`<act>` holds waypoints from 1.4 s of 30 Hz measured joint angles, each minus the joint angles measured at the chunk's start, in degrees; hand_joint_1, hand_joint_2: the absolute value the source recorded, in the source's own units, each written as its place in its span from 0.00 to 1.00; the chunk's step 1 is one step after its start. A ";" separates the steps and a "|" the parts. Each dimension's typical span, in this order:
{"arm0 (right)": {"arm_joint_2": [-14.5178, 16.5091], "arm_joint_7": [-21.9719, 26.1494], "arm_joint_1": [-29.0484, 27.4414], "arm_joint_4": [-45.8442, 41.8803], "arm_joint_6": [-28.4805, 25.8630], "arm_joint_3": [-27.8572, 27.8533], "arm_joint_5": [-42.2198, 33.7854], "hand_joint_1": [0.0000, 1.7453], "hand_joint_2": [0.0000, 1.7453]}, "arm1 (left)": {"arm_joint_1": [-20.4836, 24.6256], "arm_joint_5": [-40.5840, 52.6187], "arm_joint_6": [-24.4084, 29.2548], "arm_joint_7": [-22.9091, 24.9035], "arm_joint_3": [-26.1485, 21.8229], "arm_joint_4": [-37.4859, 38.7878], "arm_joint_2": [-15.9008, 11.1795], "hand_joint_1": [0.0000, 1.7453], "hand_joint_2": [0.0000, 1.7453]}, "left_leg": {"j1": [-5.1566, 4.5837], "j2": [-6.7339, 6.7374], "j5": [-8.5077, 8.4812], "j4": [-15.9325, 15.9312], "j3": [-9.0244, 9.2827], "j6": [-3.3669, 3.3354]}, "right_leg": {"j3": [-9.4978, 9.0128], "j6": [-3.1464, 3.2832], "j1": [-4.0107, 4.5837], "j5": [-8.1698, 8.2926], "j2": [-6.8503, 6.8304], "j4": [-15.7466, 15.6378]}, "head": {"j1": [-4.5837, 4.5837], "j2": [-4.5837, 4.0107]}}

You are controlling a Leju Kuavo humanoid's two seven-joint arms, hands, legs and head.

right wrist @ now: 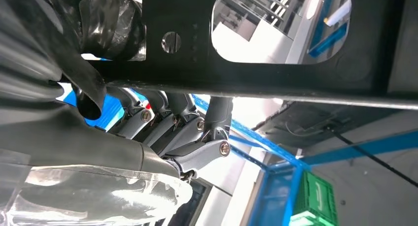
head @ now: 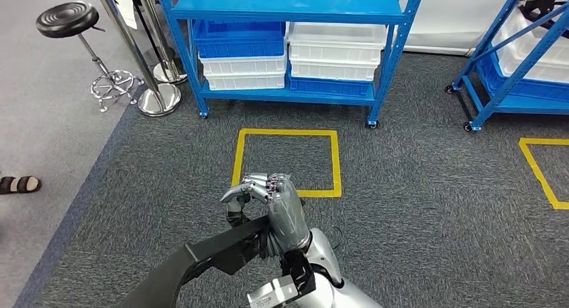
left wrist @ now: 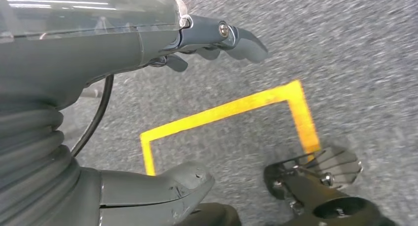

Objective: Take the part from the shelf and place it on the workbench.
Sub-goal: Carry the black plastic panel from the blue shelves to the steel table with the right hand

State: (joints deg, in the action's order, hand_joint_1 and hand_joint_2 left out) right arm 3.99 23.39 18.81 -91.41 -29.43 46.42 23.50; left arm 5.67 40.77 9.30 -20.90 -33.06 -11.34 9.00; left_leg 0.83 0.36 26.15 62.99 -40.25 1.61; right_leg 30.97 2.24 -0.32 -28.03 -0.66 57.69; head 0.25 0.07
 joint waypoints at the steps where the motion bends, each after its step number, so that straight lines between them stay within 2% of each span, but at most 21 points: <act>1: 0.08 -0.01 0.02 0.11 -0.11 0.00 0.10 1.00 1.00 | 0.00 0.05 0.07 0.00 -0.09 0.00 -0.03 0.00 1.00 | 0.03 0.00 3.20 3.66 -0.91 0.27 | 1.00 0.19 0.01 0.78 0.00 0.03 | -0.02 0.00; 3: 0.10 -0.01 -0.04 0.27 -0.31 0.00 0.26 1.00 1.00 | -0.04 0.02 1.35 -0.19 -0.20 0.00 0.13 0.00 1.00 | 0.08 0.00 6.08 10.18 -1.65 0.59 | 3.05 0.13 0.09 2.18 -0.01 0.14 | -0.02 0.00; 5: -0.15 0.00 -0.33 0.26 -0.44 0.00 0.38 1.00 1.00 | -0.22 -0.09 4.93 -0.75 -0.33 0.00 0.96 0.00 1.00 | 0.07 0.00 3.44 11.35 0.37 0.50 | 5.11 -0.14 0.14 3.45 -0.02 0.35 | -0.02 0.00; 7: -0.58 0.01 -0.70 -0.06 -0.44 0.00 0.47 1.00 1.00 | -0.35 -0.07 8.73 -1.40 -0.49 0.00 2.09 0.00 1.00 | -0.08 -0.02 1.31 5.54 6.08 -0.16 | 6.72 -0.53 0.20 4.66 -0.03 0.70 | -0.02 0.00; 9: -0.95 0.05 -0.87 -0.52 -0.28 0.00 0.52 1.00 1.00 | -0.29 0.03 10.44 -1.79 -0.61 0.00 2.95 0.00 1.00 | -0.37 0.00 3.55 -3.03 12.34 -1.04 | 7.45 -1.10 0.32 5.61 -0.09 1.03 | -0.02 0.01; 11: -1.17 0.09 -0.94 -0.84 -0.16 0.00 0.54 1.00 1.00 | -0.29 0.20 10.90 -1.91 -0.68 0.00 3.60 0.00 1.00 | -0.59 0.05 5.28 -7.18 14.59 -1.94 | 7.52 -1.86 0.30 6.52 -0.22 0.89 | 0.00 0.01; 13: -1.41 0.17 -1.03 -0.98 -0.15 0.00 0.64 1.00 1.00 | -0.44 0.48 11.15 -1.91 -0.71 0.01 4.18 0.00 1.00 | -0.42 0.20 4.38 -7.64 14.18 -2.95 | 7.87 -2.58 0.15 6.55 -0.13 1.13 | 0.01 0.01; 15: -1.77 0.39 -1.16 -1.18 -0.18 0.00 0.96 1.00 1.00 | -0.58 0.80 11.39 -1.89 -0.74 0.02 4.48 0.00 1.00 | -0.22 0.41 3.15 -7.93 13.39 -3.73 | 9.62 -3.08 -0.01 3.30 0.18 5.14 | 0.01 0.01; 17: -2.21 0.77 -1.52 -1.38 -0.23 0.00 1.52 1.00 1.00 | -0.66 1.01 11.76 -1.81 -0.79 0.02 4.53 0.00 1.00 | -0.32 0.47 2.28 -7.79 12.33 -4.03 | 12.32 -3.45 -0.21 -1.47 0.38 12.83 | 0.01 0.00; 19: -2.65 1.08 -2.02 -1.49 -0.25 0.00 2.06 1.00 1.00 | -0.76 1.09 12.15 -1.62 -0.87 0.02 4.62 0.00 1.00 | -0.37 0.43 1.71 -7.44 11.41 -3.95 | 12.78 -3.68 -0.35 -2.98 0.42 16.63 | 0.01 0.00; 20: -2.84 1.17 -2.19 -1.58 -0.25 0.00 2.31 1.00 1.00 | -0.82 1.14 12.32 -1.50 -0.91 0.02 4.67 0.00 1.00 | -0.37 0.40 1.59 -7.18 11.05 -3.87 | 11.36 -3.69 -0.41 -2.14 0.42 15.22 | 0.01 0.00; 22: -3.13 1.25 -2.32 -2.00 -0.27 0.00 3.00 1.00 1.00 | -0.96 1.33 12.66 -1.36 -0.97 0.02 4.82 0.00 1.00 | -0.33 0.22 1.64 -6.48 10.53 -3.57 | 6.31 -3.45 -0.50 0.37 0.99 7.73 | 0.01 0.00; 24: -3.35 1.36 -2.47 -2.41 -0.40 0.00 3.90 1.00 1.00 | -0.94 1.60 13.15 -1.40 -1.01 0.02 4.99 0.00 1.00 | -0.42 -0.02 1.85 -5.71 9.80 -2.90 | 3.07 -2.98 -0.46 1.34 2.00 2.24 | 0.01 0.00; 27: -3.73 1.58 -2.80 -2.91 -0.62 0.00 4.90 1.00 1.00 | -0.87 1.78 13.64 -1.60 -1.06 0.02 5.15 0.00 1.00 | -0.32 -0.47 1.83 -5.45 9.22 -1.71 | 2.84 -2.03 -0.24 1.30 1.71 1.42 | 0.02 0.01; 29: -3.80 1.75 -2.82 -3.27 -0.63 0.00 5.11 1.00 1.00 | -0.94 1.82 13.68 -1.66 -1.07 0.02 5.22 0.00 1.00 | -0.19 -0.71 3.06 -3.70 8.49 -1.05 | 2.75 -1.33 -0.43 1.58 0.98 0.96 | -0.01 0.01; 32: -3.81 1.89 -2.89 -3.62 -0.65 0.00 5.17 1.00 1.00 | -1.08 1.87 13.70 -1.68 -1.08 0.02 5.23 0.00 1.00 | -0.02 -0.68 8.35 6.44 3.56 -0.25 | 2.94 -0.85 -0.44 1.67 -0.38 0.82 | -0.03 0.00; 34: -3.81 1.90 -2.99 -3.65 -0.69 0.00 5.18 1.00 1.00 | -1.31 1.89 13.70 -1.68 -1.08 0.02 5.23 0.00 1.00 | 0.01 -0.64 9.58 11.38 1.06 -0.04 | 3.09 -0.80 -0.32 1.64 -1.29 0.92 | -0.03 0.00; 36: -3.81 1.90 -3.03 -3.67 -0.74 0.00 5.18 1.00 1.00 | -1.49 1.90 13.73 -1.67 -1.09 0.02 5.21 0.00 1.00 | -0.03 -0.17 6.36 7.15 3.08 -0.28 | 3.00 -0.81 -0.27 1.61 -2.21 0.97 | -0.03 0.00; 38: -3.81 1.91 -3.03 -3.75 -0.80 0.00 5.20 1.00 1.00 | -1.42 1.86 13.72 -1.79 -1.10 0.02 5.19 0.00 1.00 | -0.33 1.90 2.54 -1.34 7.18 -0.96 | 2.83 -0.97 -0.07 1.54 -3.14 1.02 | -0.03 0.00; 40: -3.80 1.95 -3.04 -3.81 -0.88 0.00 5.29 1.00 1.00 | -1.20 1.69 13.15 -2.28 -1.20 0.02 5.19 0.00 1.00 | -0.72 3.11 1.30 -5.35 8.83 -1.75 | 2.78 -1.46 0.15 1.55 -3.92 1.05 | -0.02 0.01; 42: -3.79 2.00 -3.04 -3.83 -0.93 0.00 5.47 1.00 1.00 | -1.08 1.42 12.30 -2.77 -1.43 0.02 5.16 0.00 1.00 | -0.78 2.13 1.02 -5.70 8.66 -2.46 | 2.67 -2.13 0.23 1.65 -4.67 0.89 | -0.01 0.01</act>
State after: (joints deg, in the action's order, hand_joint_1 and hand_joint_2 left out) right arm 0.20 25.39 15.77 -95.23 -30.36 46.42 28.97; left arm 4.58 42.19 21.60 -23.67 -34.50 -11.32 14.16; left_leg 0.05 2.49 27.16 57.28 -31.58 -0.85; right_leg 33.64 0.11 -0.08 -26.38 -5.33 58.58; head 0.24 0.07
